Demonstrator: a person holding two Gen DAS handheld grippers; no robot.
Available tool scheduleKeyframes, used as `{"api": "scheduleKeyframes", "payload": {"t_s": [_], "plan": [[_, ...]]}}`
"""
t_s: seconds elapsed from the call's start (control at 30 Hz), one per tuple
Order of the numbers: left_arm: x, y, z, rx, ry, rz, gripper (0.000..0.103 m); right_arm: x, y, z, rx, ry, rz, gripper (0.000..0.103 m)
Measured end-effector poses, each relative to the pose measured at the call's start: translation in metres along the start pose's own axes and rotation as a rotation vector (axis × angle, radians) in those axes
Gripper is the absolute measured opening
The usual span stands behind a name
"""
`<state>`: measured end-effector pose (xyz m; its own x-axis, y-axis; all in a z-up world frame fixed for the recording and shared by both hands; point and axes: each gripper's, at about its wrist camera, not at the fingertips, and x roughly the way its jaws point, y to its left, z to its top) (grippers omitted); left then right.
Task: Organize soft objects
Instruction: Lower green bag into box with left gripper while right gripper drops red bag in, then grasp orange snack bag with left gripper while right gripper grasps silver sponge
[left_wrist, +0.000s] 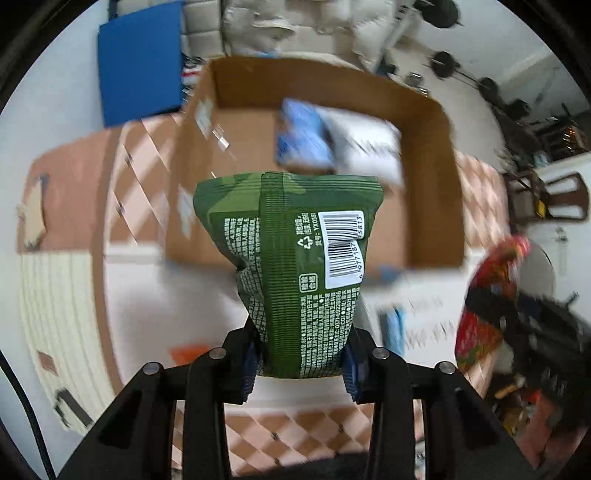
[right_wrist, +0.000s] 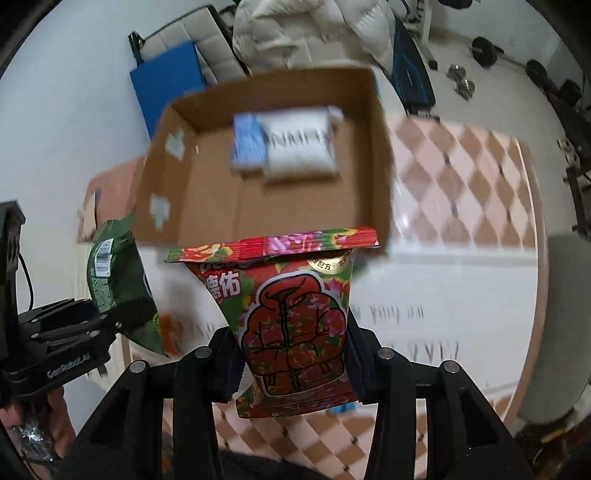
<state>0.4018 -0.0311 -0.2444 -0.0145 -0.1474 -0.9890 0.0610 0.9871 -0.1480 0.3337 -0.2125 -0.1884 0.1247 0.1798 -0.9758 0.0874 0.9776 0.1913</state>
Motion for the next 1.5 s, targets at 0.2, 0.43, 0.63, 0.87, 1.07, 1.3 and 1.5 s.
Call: {"api": "scheduleKeyframes", "payload": {"t_s": [0.2, 0.43, 0.63, 0.87, 1.07, 1.3, 1.5], "plan": [[0.024, 0.059, 0.082, -0.025, 0.080, 0.047, 0.034, 0.062, 0.033, 0.073, 0.055, 0.066, 0.050, 0.048], [0.074, 0.074, 0.139, -0.027, 0.209, 0.071, 0.034, 0.145, 0.059, 0.109, 0.106, 0.183, 0.030, 0.048], [0.104, 0.078, 0.155, -0.011, 0.257, 0.109, 0.034, 0.180, 0.061, 0.118, 0.125, 0.251, 0.011, 0.048], [0.113, 0.077, 0.157, 0.001, 0.274, 0.102, 0.036, 0.193, 0.062, 0.113, 0.148, 0.271, 0.003, 0.048], [0.108, 0.083, 0.146, -0.043, 0.324, 0.018, 0.054, 0.207, 0.070, 0.108, 0.103, 0.332, -0.021, 0.056], [0.071, 0.074, 0.131, 0.025, 0.226, 0.057, 0.091, 0.191, 0.085, 0.113, 0.050, 0.311, -0.076, 0.100], [0.017, 0.079, 0.113, 0.026, 0.105, 0.050, 0.102, 0.154, 0.088, 0.115, 0.034, 0.220, -0.136, 0.103]]}}
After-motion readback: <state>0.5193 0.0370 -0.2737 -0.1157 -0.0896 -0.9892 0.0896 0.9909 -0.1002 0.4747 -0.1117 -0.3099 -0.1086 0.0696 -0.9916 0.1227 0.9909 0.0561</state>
